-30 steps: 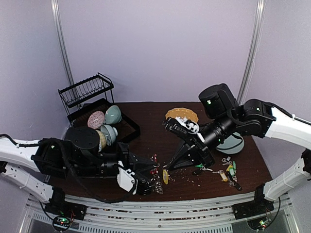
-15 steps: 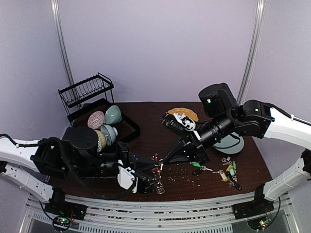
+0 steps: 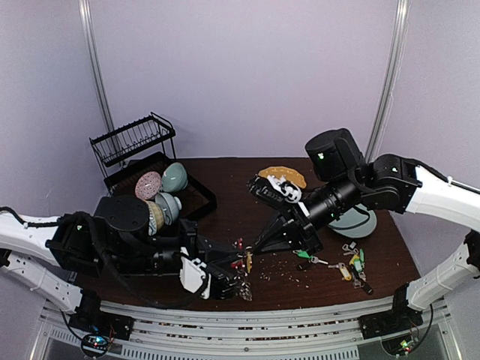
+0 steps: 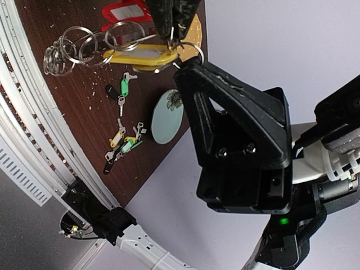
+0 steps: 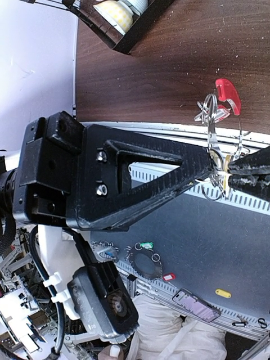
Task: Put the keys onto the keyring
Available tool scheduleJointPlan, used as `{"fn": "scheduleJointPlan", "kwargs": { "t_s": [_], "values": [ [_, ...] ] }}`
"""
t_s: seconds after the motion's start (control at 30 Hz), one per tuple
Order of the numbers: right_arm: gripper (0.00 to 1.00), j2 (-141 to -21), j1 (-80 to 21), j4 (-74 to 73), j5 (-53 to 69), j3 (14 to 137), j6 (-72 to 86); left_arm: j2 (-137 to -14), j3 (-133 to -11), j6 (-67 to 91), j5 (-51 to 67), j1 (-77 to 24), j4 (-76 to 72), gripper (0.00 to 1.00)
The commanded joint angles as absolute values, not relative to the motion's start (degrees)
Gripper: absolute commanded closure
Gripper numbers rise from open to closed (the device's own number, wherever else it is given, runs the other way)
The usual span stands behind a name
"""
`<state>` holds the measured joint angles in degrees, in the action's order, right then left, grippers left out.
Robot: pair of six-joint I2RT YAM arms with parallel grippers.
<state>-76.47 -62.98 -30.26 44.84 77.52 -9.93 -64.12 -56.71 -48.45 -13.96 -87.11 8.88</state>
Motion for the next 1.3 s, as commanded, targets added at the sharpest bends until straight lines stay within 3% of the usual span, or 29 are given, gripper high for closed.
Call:
{"fn": "scheduleJointPlan", "kwargs": {
  "t_s": [0.0, 1.27],
  "values": [
    [1.00, -77.26, -63.19, -31.62, 47.91, 76.96, -11.13, -62.75, -57.50, -47.63, -14.66, -87.36, 4.39, 1.00],
    [1.00, -76.78, -61.66, -26.60, 47.60, 76.20, -10.37, -61.66, -56.82, -47.52, -13.23, -87.67, 4.14, 1.00]
  ]
}}
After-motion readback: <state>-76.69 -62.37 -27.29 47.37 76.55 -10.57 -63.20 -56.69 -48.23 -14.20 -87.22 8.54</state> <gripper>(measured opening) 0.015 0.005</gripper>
